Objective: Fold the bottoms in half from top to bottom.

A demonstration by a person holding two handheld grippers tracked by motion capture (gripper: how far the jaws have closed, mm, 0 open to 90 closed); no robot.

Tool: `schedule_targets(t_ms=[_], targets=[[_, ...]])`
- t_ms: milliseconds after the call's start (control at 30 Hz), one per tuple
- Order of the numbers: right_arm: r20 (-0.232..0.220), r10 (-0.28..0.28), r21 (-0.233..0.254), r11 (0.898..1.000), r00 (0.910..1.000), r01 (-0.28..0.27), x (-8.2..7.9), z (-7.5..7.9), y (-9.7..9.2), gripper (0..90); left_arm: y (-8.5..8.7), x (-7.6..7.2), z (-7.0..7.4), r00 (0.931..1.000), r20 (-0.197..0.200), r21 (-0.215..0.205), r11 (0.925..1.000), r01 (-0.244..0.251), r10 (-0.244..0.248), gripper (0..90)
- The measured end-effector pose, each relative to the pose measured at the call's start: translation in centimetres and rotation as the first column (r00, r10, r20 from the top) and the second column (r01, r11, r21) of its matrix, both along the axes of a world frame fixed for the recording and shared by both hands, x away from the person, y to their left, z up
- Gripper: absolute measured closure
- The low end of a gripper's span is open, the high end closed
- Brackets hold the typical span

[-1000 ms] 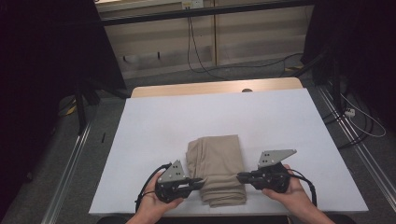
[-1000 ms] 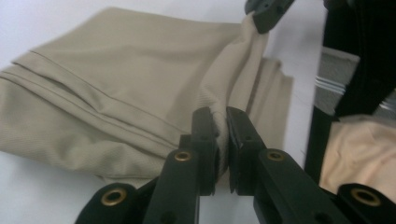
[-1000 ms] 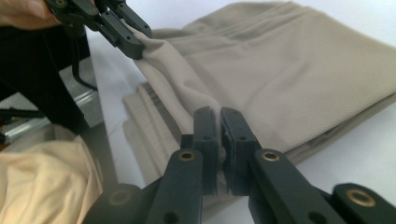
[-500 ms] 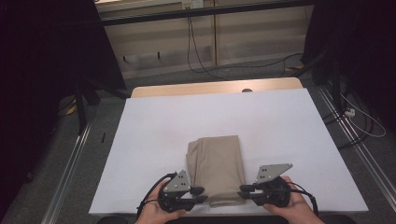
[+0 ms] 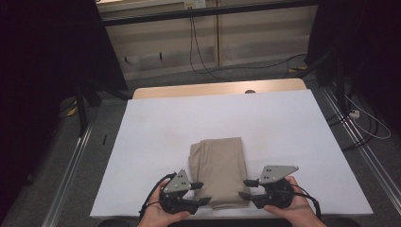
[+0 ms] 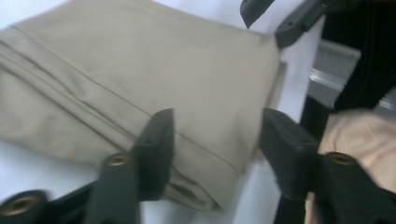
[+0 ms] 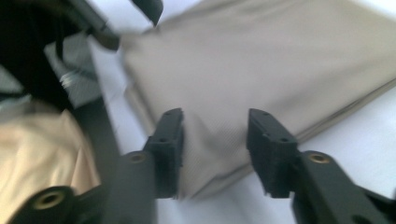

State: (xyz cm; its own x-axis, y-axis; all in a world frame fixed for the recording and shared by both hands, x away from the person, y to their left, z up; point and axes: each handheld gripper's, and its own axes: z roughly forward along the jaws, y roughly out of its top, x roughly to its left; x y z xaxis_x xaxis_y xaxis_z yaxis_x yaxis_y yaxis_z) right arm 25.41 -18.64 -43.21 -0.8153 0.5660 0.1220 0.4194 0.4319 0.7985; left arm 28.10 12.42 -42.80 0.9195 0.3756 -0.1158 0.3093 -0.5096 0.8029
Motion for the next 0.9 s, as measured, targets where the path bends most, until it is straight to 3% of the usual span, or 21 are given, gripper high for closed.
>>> schedule_targets(t_ms=[133, 200, 267, 367, 433, 500, 600, 633, 700, 767, 800, 900], targets=[[0.005, -0.055, 0.007, 0.998, 0.9985, 0.055, 0.8, 0.1, -0.1, 36.5, 0.4, 0.9, 0.3, 0.9958, 0.036, -0.004, 0.9965, -0.083, 0.084, 27.2], [0.012, -0.091, 0.013, 0.996, 0.9958, 0.091, 1.2, 0.2, -0.5, 30.1, 1.0, 1.6, 0.4, 0.987, 0.063, -0.007, 0.989, -0.148, 0.148, 18.3], [0.02, -0.126, 0.026, 0.992, 0.9919, 0.125, 1.6, 0.4, -1.1, 23.4, 1.7, 2.4, 0.5, 0.9796, 0.075, -0.018, 0.9824, -0.186, 0.187, 16.5], [0.034, -0.196, 0.043, 0.98, 0.98, 0.194, 2.2, 0.7, -2.4, 17.1, 2.9, 3.8, 0.5, 0.9671, 0.08, -0.022, 0.9704, -0.241, 0.242, 11.2], [0.048, -0.251, 0.059, 0.967, 0.9668, 0.248, 2.5, 1.0, -3.5, 12.4, 3.6, 4.4, 0.6, 0.9618, 0.071, -0.033, 0.9644, -0.262, 0.264, 8.8], [0.062, -0.297, 0.061, 0.954, 0.9529, 0.293, 2.7, 1.2, -4.4, 10.6, 4.4, 4.9, 0.8, 0.9524, 0.072, -0.056, 0.9545, -0.293, 0.296, 7.4], [0.058, -0.35, 0.088, 0.935, 0.935, 0.344, 2.9, 1.4, -5.5, 8.5, 5.3, 5.2, 1.0, 0.9416, 0.08, -0.07, 0.9442, -0.322, 0.327, 5.9], [0.054, -0.355, 0.097, 0.932, 0.9331, 0.349, 3.0, 1.4, -5.8, 8.5, 5.6, 5.3, 1.0, 0.9355, 0.071, -0.073, 0.9372, -0.341, 0.346, 5.4], [0.046, -0.371, 0.102, 0.926, 0.9276, 0.365, 3.2, 1.3, -6.5, 8.2, 6.5, 5.5, 1.2, 0.9306, 0.053, -0.076, 0.9306, -0.358, 0.362, 4.8], [0.042, -0.384, 0.098, 0.92, 0.9225, 0.378, 3.6, 1.1, -7.1, 8.0, 7.5, 5.6, 1.4, 0.9228, 0.073, -0.079, 0.9246, -0.373, 0.378, 4.7], [0.045, -0.402, 0.089, 0.913, 0.9144, 0.397, 3.8, 1.0, -7.6, 8.1, 7.9, 5.7, 1.4, 0.9164, 0.085, -0.078, 0.9195, -0.385, 0.391, 4.5], [0.062, -0.437, 0.063, 0.899, 0.8973, 0.434, 3.9, 0.6, -8.6, 7.9, 9.1, 6.2, 1.3, 0.8792, 0.084, -0.09, 0.8823, -0.462, 0.469, 4.0]])
